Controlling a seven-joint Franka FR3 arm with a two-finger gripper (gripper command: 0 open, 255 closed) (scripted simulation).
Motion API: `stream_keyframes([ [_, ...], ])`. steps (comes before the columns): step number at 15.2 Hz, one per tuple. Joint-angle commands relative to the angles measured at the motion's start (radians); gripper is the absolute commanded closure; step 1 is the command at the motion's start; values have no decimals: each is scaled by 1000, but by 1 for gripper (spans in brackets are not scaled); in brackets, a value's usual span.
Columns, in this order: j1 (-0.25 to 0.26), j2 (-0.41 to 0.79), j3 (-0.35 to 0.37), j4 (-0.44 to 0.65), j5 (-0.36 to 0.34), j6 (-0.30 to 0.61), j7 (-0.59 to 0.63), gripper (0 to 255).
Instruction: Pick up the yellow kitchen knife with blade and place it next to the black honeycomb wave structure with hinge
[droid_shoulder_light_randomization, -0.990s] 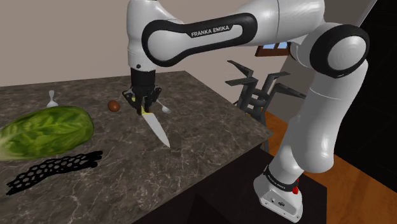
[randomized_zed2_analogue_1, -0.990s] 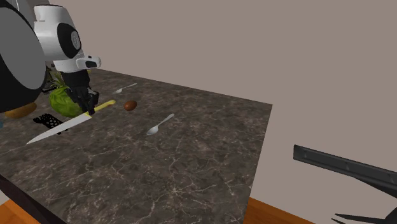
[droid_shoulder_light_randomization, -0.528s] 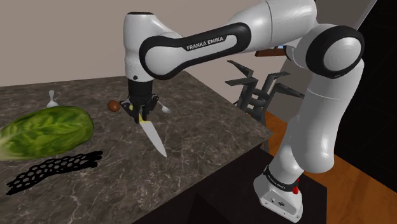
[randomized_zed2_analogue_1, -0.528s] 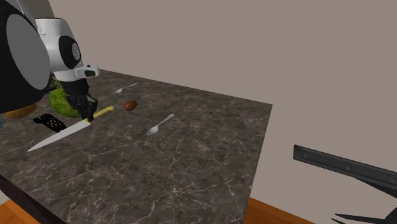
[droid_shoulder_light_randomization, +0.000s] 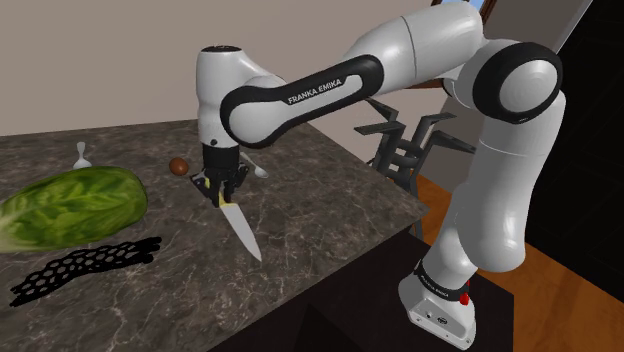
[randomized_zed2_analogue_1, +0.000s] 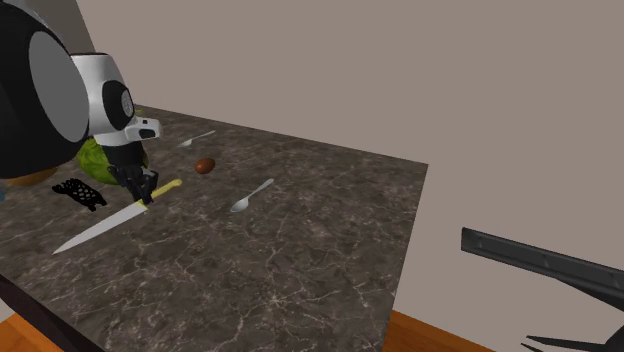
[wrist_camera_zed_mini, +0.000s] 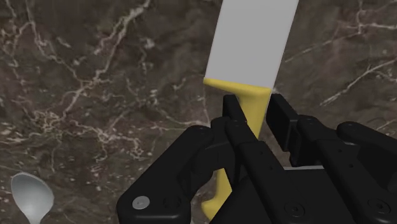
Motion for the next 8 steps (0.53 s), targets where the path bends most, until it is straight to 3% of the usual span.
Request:
stream_keyframes([
  [1, 0, 11, -1, -14, -3, 25, 1, 255],
  [8, 3, 49, -5, -52, -14, 100, 7, 255],
])
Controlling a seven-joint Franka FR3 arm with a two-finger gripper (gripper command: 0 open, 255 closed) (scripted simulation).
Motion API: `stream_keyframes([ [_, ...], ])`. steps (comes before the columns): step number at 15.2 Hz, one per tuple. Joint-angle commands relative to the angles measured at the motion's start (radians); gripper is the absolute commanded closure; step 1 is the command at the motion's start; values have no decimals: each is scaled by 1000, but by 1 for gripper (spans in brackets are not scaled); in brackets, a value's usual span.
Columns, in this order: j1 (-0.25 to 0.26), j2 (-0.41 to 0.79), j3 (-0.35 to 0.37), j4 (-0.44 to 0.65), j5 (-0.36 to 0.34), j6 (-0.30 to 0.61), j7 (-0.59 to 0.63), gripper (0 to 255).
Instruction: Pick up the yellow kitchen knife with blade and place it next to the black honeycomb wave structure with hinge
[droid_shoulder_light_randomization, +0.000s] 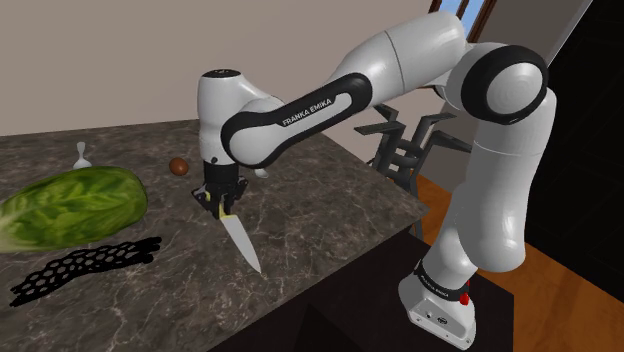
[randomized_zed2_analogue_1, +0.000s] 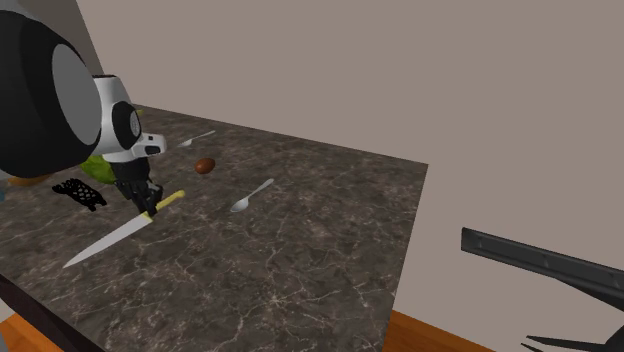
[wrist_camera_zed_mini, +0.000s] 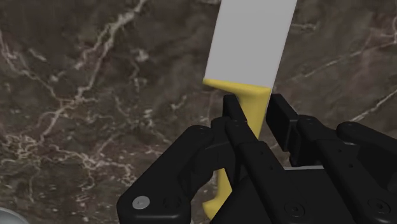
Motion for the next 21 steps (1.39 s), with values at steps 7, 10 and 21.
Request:
stream_keyframes([
  [7, -1, 2, -1, -6, -1, 9, -1, 255],
  [10, -1, 2, -1, -6, -1, 9, -1, 0],
  [21, -7, -56, 3, 49, 16, -103, -12, 0],
])
